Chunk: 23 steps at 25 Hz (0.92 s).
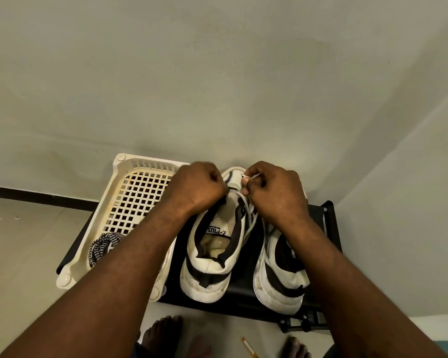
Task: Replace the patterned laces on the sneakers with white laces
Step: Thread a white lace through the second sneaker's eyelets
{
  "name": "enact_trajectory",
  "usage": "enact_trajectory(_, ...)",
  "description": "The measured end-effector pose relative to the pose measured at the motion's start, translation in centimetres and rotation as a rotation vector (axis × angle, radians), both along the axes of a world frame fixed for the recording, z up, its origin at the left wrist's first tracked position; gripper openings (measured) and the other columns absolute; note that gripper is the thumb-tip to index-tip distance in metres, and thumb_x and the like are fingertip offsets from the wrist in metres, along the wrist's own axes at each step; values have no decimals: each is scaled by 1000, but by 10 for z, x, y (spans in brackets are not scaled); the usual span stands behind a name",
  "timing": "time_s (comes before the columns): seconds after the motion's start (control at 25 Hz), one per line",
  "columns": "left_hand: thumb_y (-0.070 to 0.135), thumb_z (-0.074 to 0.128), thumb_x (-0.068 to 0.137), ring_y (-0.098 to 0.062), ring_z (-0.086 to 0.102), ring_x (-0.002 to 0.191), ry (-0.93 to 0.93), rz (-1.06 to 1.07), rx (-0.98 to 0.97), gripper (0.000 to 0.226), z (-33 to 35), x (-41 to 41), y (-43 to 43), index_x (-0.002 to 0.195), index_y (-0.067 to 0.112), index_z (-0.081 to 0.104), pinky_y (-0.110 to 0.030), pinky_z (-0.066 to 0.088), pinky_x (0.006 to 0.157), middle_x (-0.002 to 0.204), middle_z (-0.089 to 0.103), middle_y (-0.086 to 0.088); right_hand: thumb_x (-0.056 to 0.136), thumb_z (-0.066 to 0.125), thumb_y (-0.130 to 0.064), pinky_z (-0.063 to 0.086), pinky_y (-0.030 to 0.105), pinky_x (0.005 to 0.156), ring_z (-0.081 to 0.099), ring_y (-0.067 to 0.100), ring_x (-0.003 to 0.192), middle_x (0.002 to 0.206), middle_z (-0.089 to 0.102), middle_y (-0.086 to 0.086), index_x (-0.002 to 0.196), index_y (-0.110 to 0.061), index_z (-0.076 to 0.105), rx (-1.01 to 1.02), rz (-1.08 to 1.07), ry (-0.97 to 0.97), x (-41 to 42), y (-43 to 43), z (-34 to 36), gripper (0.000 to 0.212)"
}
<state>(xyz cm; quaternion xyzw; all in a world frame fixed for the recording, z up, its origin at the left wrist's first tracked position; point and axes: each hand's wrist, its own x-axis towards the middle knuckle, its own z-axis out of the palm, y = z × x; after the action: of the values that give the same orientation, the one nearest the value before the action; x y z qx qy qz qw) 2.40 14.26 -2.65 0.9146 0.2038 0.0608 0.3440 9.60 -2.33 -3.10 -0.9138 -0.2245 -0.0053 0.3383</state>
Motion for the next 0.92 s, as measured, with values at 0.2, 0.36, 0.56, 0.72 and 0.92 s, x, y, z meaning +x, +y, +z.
enact_trajectory(0.2,51,72,79,-28,67,95,94,-6,309,33,-17,7,-14,100,25,73,-33,52,75,96,72,-3,93,74,-31,46,17,71,63,1,81,92,74,-17,98,-31,81,9,21,30,0,10,-7,8)
enact_trajectory(0.36,40,63,92,-31,69,93,51,14,456,26,-24,11,-21,103,20,74,-34,45,69,97,73,-9,88,80,-28,48,20,67,63,-1,72,76,69,-16,91,-29,77,36,-13,82,-2,16,-13,4)
enact_trajectory(0.56,26,64,93,-26,70,92,12,58,133,19,-18,8,0,95,22,83,-30,50,76,94,78,-4,89,76,-25,48,23,68,64,0,73,79,73,-14,80,-29,77,-18,-19,77,-4,20,-17,10)
enact_trajectory(0.72,20,68,89,-18,71,83,1,56,-28,16,-13,6,2,88,22,84,-29,53,75,85,78,1,86,73,-27,57,29,70,67,7,74,75,72,-13,77,-29,76,-61,-49,61,-6,25,-18,10)
enact_trajectory(0.92,17,70,84,-16,71,78,22,43,-79,15,-16,7,-2,81,22,83,-36,60,78,79,77,3,83,67,-22,56,29,68,67,14,75,75,71,-9,76,-25,75,-141,-48,9,-8,26,-19,11)
